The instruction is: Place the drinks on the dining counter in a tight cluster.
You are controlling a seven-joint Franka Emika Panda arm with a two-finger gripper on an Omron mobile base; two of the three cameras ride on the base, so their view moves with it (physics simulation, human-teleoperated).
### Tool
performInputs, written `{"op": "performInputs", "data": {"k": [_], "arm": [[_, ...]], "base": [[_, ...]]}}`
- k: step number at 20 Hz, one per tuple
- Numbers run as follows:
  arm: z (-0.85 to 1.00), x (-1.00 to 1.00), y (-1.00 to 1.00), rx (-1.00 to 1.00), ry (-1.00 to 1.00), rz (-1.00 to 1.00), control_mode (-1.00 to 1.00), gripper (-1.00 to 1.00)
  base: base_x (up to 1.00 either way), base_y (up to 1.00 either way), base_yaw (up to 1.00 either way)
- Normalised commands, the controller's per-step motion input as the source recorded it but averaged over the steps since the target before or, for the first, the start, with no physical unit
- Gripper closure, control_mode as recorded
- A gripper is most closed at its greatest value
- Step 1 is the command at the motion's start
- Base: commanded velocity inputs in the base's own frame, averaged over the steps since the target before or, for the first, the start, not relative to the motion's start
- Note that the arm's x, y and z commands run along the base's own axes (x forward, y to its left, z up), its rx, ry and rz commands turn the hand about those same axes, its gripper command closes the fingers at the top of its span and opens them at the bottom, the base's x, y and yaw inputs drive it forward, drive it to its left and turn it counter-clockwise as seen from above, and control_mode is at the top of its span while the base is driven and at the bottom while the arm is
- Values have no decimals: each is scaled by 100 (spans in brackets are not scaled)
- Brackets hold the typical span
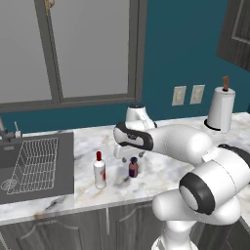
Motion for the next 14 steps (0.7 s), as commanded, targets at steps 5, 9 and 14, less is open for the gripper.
{"op": "performInputs", "data": {"k": [5, 9, 14], "arm": [[0, 0, 0, 0, 0, 0, -100, -100], [-3, -4, 0, 0, 0, 0, -100, -100], [-14, 0, 0, 0, 0, 0, -100, -100]], "base": [[0, 0, 0], [0, 0, 0], [0, 0, 0]]}}
